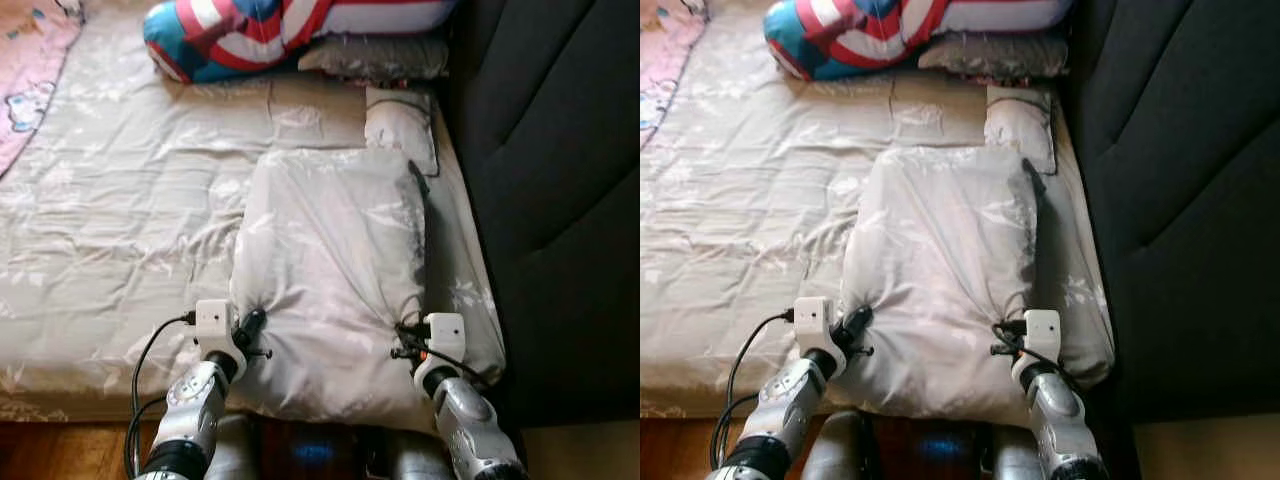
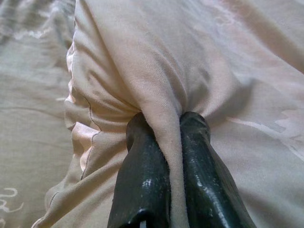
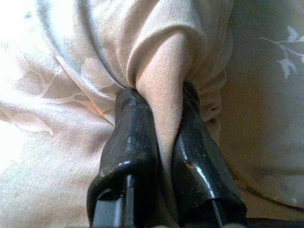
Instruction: Clean up the room
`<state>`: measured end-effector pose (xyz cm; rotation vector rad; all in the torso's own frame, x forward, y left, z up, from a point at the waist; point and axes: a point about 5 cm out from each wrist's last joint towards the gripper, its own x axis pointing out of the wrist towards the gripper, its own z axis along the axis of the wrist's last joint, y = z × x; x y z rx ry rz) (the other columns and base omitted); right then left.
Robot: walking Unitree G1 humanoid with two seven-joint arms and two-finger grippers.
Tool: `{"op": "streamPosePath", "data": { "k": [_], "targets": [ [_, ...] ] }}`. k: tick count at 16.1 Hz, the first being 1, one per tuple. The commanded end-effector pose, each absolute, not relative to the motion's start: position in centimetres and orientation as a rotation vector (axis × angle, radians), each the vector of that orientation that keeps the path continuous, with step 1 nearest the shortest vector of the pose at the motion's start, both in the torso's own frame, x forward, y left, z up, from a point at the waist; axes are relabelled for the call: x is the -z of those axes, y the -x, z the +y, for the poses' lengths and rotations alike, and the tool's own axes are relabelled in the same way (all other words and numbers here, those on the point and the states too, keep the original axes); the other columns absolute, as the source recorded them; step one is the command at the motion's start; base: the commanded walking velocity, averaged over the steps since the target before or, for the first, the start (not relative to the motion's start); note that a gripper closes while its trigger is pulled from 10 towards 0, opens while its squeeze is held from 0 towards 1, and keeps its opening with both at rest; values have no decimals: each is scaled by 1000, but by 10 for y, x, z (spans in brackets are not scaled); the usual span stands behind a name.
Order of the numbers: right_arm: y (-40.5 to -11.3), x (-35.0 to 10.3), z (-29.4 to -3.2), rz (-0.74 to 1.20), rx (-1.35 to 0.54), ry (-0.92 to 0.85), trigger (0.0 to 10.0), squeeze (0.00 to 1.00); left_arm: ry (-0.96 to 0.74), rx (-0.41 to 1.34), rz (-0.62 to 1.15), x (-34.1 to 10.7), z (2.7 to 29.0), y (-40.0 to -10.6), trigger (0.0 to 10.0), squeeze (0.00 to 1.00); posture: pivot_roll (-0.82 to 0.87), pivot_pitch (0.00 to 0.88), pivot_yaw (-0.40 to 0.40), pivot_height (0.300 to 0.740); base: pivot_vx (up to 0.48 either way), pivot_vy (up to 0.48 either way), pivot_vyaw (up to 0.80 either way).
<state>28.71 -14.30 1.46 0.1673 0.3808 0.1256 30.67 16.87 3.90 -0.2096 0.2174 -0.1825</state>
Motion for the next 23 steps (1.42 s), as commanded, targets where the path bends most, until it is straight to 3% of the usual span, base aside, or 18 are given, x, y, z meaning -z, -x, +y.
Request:
{"op": "streamPosePath", "data": {
  "k": [1,7,23],
  "targets": [
    [-290,-20,-169,329,-2,-172,10000,0,183,154,176,-44,176,-306,10000,0,-69,157,-39,670,0,0,0],
    [-291,-18,-171,336,-2,-173,10000,0,180,148,186,-43,174,-307,10000,0,-71,132,-37,740,0,0,0],
    [-301,-19,-165,341,-32,-184,10000,0,172,131,189,-45,184,-312,10000,0,-59,104,-38,740,0,0,0]
  ]
}}
